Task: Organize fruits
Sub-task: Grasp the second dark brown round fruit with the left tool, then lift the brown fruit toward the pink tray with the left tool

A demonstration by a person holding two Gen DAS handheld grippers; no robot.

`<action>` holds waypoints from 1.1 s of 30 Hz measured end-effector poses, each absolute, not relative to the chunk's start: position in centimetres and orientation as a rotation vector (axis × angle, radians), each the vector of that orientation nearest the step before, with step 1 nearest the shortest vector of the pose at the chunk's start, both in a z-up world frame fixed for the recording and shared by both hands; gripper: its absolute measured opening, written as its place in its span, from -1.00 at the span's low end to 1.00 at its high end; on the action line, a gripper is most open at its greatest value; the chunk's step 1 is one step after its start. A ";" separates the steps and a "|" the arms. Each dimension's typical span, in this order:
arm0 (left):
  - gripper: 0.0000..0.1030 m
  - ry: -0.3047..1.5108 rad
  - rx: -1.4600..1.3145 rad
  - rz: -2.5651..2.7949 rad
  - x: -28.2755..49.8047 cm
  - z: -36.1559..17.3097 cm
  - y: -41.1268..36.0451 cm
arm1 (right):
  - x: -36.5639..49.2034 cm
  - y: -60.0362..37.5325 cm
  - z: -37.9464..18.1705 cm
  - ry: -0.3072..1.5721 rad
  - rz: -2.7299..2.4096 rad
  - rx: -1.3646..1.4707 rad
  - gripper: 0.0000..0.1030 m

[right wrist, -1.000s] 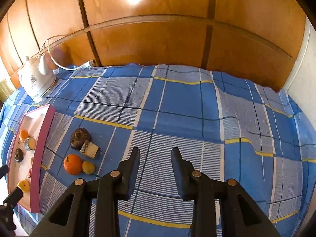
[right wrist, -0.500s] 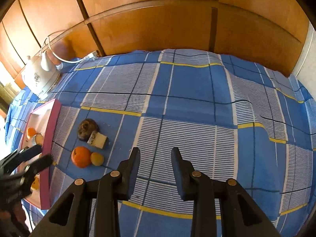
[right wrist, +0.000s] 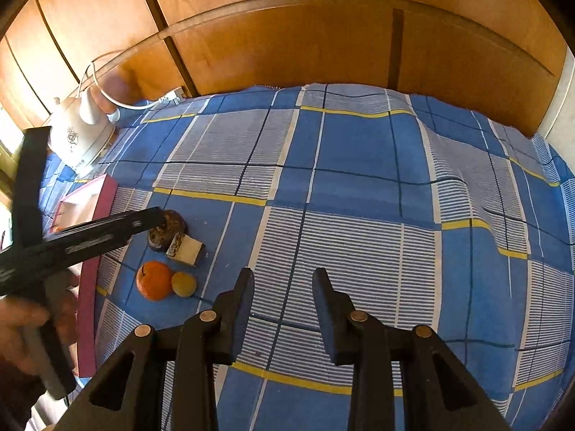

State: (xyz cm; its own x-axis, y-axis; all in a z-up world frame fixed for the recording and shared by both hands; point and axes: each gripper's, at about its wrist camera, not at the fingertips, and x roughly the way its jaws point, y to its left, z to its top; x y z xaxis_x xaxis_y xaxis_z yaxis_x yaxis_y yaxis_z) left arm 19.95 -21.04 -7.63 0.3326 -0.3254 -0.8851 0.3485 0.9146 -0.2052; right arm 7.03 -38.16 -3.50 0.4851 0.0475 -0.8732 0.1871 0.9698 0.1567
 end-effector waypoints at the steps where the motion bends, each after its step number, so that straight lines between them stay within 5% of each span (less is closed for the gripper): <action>1: 0.07 1.162 0.001 -0.453 20.3 -8.3 -21.1 | 7.0 -38.1 -3.5 1.065 -0.083 0.244 -0.33; 12: 0.29 1.056 0.099 -0.541 18.6 -9.2 -22.0 | 7.3 -37.4 -4.6 1.115 -0.030 0.270 -0.33; 19: 0.02 1.021 0.226 -0.542 18.7 -9.5 -23.0 | 7.5 -37.1 -5.2 1.141 -0.003 0.286 -0.33; 33: 0.02 1.055 0.046 -0.524 19.9 -7.7 -19.4 | 9.0 -32.3 -6.9 1.136 0.237 0.238 -0.48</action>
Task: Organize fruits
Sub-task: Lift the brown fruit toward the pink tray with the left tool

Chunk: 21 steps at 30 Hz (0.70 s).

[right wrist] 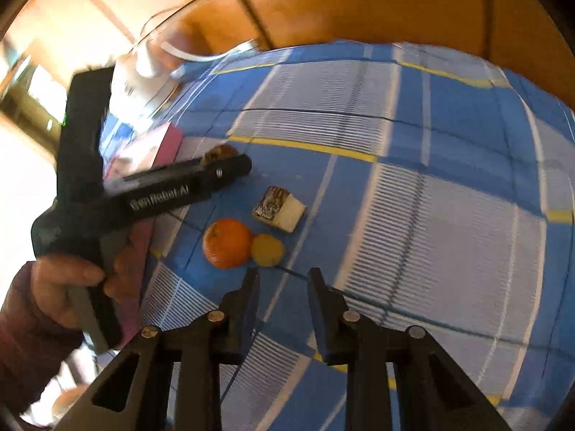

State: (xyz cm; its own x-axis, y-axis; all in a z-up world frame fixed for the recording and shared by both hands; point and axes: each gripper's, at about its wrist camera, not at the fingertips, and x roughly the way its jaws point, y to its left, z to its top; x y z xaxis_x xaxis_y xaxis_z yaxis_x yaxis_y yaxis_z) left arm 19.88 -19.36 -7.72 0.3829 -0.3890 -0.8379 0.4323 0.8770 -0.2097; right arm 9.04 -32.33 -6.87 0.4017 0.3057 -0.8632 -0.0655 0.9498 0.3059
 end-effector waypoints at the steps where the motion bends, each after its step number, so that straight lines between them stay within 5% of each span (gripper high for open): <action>1: 0.02 1.054 0.038 -0.520 19.7 -7.4 -18.9 | 9.3 -31.8 -7.0 1.131 0.240 0.205 -0.48; 21: 0.01 0.966 -0.071 -0.458 13.9 -3.2 -11.4 | 11.0 -30.5 -8.1 1.072 0.215 0.015 -0.40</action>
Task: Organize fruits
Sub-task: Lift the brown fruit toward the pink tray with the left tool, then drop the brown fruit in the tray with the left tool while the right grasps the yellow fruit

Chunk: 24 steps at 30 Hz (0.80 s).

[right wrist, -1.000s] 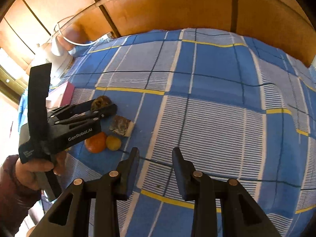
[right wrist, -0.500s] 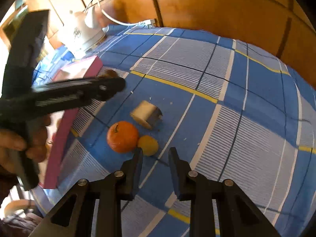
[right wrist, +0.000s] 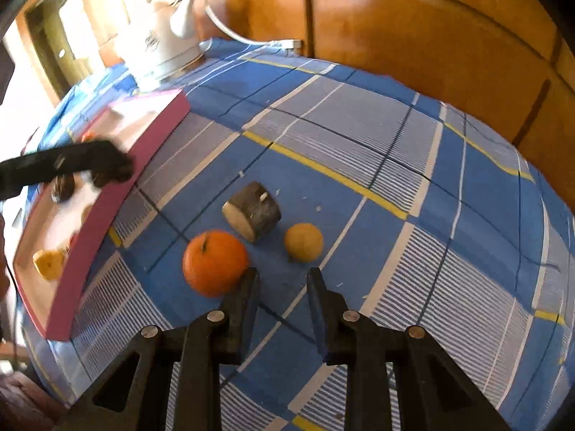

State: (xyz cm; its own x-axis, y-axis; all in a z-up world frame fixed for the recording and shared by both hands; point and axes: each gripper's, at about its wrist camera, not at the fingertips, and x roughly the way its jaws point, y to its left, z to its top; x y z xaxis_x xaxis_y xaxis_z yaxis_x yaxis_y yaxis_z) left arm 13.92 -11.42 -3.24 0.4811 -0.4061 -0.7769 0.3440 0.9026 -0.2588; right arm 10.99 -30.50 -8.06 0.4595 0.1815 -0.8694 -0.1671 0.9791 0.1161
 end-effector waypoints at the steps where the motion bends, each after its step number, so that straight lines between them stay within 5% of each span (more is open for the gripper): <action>1: 0.01 0.963 -0.070 -0.456 13.6 -3.2 -11.2 | 11.2 -30.8 -7.9 1.067 0.203 0.038 -0.40; 11: 0.01 0.976 -0.089 -0.418 10.5 -3.5 -7.8 | 13.0 -33.9 -6.3 1.038 0.076 0.187 -0.40; 24: 0.01 0.932 -0.155 -0.313 8.2 -2.6 -0.7 | 16.1 -29.1 -9.1 1.134 0.113 -0.006 -0.53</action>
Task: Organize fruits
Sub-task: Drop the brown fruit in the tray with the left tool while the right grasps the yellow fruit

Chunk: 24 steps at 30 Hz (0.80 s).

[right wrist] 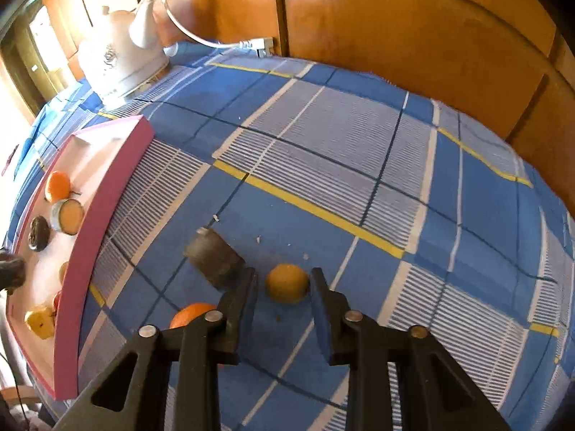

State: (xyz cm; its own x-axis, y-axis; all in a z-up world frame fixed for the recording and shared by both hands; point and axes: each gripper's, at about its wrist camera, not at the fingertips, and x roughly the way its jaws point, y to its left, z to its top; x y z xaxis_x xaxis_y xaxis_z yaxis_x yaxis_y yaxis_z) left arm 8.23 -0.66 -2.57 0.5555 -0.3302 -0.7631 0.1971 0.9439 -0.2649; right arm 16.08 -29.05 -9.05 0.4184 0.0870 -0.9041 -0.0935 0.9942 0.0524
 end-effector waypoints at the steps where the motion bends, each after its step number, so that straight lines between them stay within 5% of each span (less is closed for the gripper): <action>1: 0.01 0.928 -0.160 -0.301 8.1 -2.5 0.0 | 16.2 -28.9 -9.2 1.128 0.109 -0.014 -0.53; 14: 0.01 0.902 -0.216 -0.130 6.7 -2.9 7.5 | 10.5 -31.2 -8.5 1.164 0.019 -0.087 -0.53; 24: 0.02 0.897 -0.195 -0.201 10.2 -2.3 3.5 | 9.5 -31.9 -9.2 1.152 0.033 -0.089 -0.53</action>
